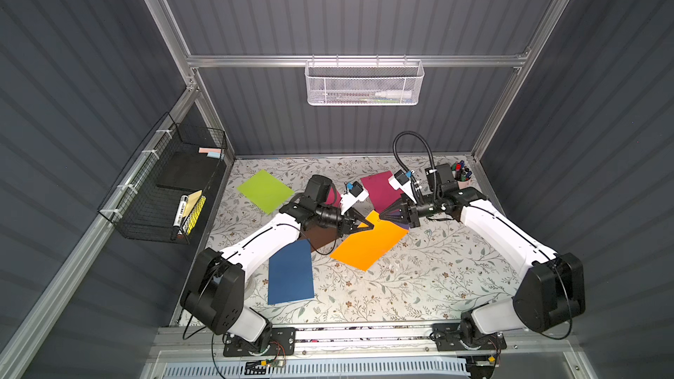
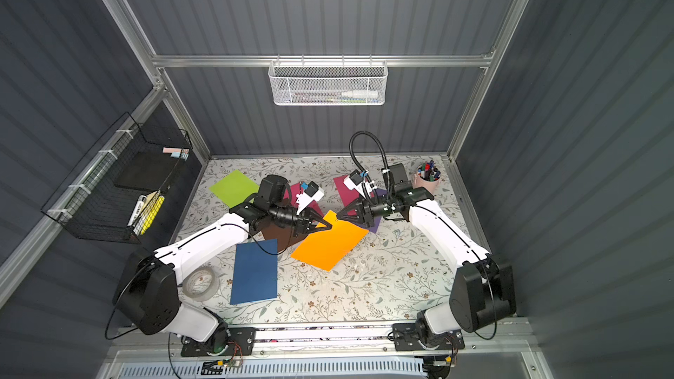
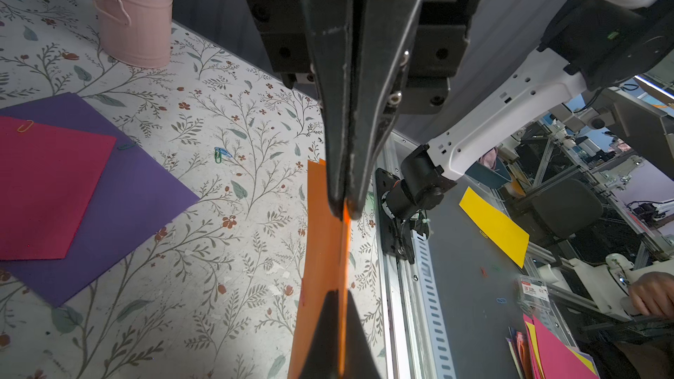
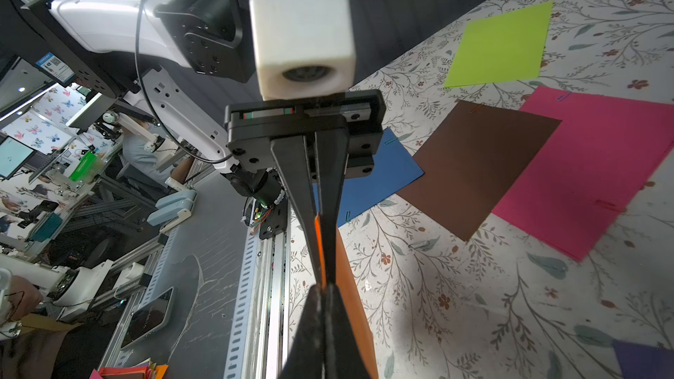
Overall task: Unclip the paperclips from the documents
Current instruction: Remove the paper clip from the document.
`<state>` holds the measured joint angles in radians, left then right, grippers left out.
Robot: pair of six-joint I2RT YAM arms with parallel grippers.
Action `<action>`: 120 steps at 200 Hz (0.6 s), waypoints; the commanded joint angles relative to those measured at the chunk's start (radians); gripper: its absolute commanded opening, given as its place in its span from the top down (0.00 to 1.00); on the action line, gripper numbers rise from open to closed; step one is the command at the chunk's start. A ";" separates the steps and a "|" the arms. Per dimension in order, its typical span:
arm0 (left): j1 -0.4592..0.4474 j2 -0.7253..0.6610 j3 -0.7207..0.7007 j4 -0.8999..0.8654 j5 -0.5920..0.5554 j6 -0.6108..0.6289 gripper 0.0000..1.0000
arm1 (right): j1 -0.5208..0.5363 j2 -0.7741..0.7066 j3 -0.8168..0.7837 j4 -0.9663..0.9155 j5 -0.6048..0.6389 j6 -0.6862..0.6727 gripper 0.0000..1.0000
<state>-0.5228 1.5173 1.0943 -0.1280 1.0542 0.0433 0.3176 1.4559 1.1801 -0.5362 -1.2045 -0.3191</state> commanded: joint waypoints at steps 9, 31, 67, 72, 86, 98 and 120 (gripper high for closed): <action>-0.005 0.023 -0.009 -0.044 -0.030 0.020 1.00 | -0.024 -0.034 0.000 0.000 -0.019 -0.025 0.96; -0.005 0.027 -0.009 -0.044 -0.033 0.020 1.00 | -0.029 -0.037 -0.002 0.005 -0.017 -0.023 0.96; -0.004 0.033 -0.009 -0.047 -0.042 0.019 1.00 | -0.038 -0.038 0.001 0.007 -0.015 -0.012 0.95; -0.005 0.034 -0.010 -0.046 -0.042 0.019 1.00 | -0.038 -0.039 0.000 0.009 -0.014 -0.011 0.95; -0.005 0.037 -0.010 -0.047 -0.047 0.019 1.00 | -0.040 -0.040 0.000 0.011 -0.019 -0.010 0.94; -0.004 0.037 -0.009 -0.047 -0.050 0.019 1.00 | -0.040 -0.040 0.002 0.010 -0.013 -0.008 0.94; -0.005 0.040 -0.009 -0.048 -0.059 0.017 1.00 | -0.044 -0.042 0.000 0.011 -0.009 -0.008 0.95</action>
<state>-0.5297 1.5307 1.0943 -0.0982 1.0286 0.0433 0.3031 1.4502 1.1782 -0.5472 -1.1915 -0.3176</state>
